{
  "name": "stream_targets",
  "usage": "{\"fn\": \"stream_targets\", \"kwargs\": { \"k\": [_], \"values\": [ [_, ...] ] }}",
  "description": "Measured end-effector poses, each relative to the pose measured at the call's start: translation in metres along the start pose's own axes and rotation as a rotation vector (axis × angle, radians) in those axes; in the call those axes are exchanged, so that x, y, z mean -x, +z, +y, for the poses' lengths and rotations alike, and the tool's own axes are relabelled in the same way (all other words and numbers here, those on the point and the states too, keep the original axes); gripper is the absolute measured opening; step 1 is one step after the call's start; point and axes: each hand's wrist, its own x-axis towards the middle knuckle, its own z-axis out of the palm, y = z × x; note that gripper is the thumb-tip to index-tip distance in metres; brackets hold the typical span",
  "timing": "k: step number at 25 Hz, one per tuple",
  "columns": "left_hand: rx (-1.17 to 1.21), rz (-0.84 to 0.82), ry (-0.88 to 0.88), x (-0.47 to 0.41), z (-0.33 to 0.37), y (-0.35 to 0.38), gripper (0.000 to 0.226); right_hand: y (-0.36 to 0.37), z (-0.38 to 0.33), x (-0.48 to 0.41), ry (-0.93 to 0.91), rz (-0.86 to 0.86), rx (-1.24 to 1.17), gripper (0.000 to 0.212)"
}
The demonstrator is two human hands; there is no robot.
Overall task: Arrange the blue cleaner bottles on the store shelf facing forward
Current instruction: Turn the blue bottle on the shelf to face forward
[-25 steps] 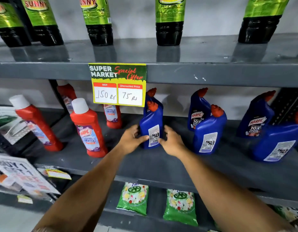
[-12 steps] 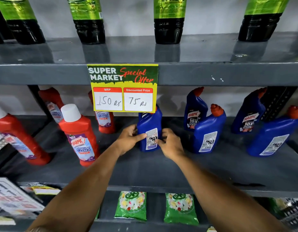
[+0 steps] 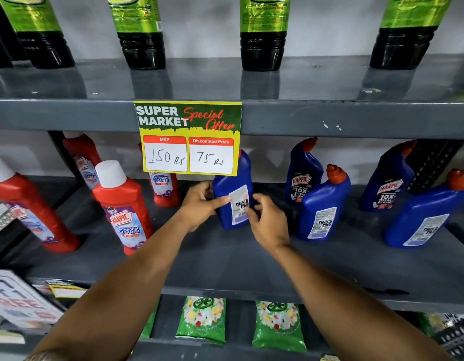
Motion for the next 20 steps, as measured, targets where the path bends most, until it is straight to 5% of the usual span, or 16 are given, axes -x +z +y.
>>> {"fn": "stream_targets", "kwargs": {
  "k": [5, 10, 13, 16, 20],
  "values": [
    [0.050, -0.031, 0.025, 0.006, 0.027, 0.008, 0.025, 0.016, -0.023, 0.005, -0.053, -0.122, 0.024, 0.115],
    [0.030, -0.183, 0.007, 0.006, 0.040, -0.005, 0.009, 0.011, -0.025, -0.005, -0.062, -0.042, -0.148, 0.078],
    [0.005, -0.170, 0.081, 0.003, 0.048, -0.011, 0.031, 0.006, -0.028, -0.009, -0.075, -0.155, -0.162, 0.064],
    [-0.025, -0.196, 0.128, 0.001, 0.052, -0.007, 0.042, 0.003, -0.033, -0.012, -0.035, -0.350, -0.304, 0.072],
    [-0.078, -0.104, 0.151, 0.003, 0.051, 0.005, 0.054, -0.003, -0.026, -0.014, -0.044, -0.380, -0.307, 0.076]
  ]
}}
